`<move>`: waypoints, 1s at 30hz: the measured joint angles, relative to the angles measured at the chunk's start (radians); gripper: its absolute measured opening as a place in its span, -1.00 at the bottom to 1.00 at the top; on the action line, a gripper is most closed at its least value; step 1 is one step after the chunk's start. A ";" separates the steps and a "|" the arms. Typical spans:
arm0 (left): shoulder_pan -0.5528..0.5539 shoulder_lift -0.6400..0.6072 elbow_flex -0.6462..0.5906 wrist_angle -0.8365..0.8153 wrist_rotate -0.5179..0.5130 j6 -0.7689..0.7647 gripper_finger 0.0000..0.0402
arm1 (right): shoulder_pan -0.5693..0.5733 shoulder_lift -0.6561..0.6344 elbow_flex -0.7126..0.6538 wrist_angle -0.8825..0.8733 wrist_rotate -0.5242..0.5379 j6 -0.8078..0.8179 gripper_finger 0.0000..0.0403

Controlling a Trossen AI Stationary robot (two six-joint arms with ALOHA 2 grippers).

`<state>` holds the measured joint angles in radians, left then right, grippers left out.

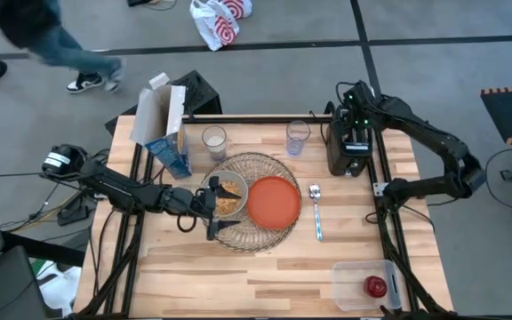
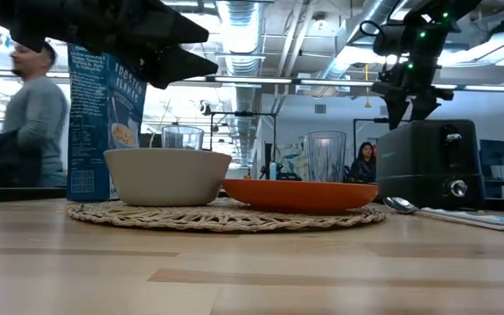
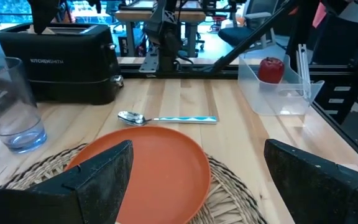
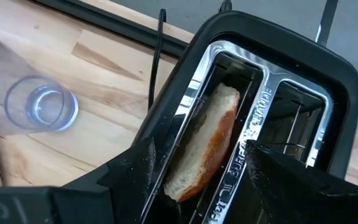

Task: Arrange a breakfast setting
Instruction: Put the bagel on the orange plate

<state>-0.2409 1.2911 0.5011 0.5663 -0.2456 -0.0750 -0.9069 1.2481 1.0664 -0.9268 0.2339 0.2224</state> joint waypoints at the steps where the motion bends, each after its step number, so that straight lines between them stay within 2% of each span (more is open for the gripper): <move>1: 0.000 0.000 0.000 0.000 -0.001 0.000 0.73 | -0.002 0.000 0.000 0.001 0.000 0.000 0.39; 15: 0.000 0.000 0.000 -0.001 -0.001 0.000 0.73 | -0.014 -0.067 -0.008 -0.008 0.024 -0.003 0.37; 30: 0.000 0.000 0.000 -0.001 -0.001 -0.009 0.73 | -0.016 0.017 -0.007 0.023 0.019 -0.023 -0.05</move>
<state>-0.2409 1.2911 0.5011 0.5653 -0.2466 -0.0841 -0.9226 1.2654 1.0595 -0.9036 0.2527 0.1994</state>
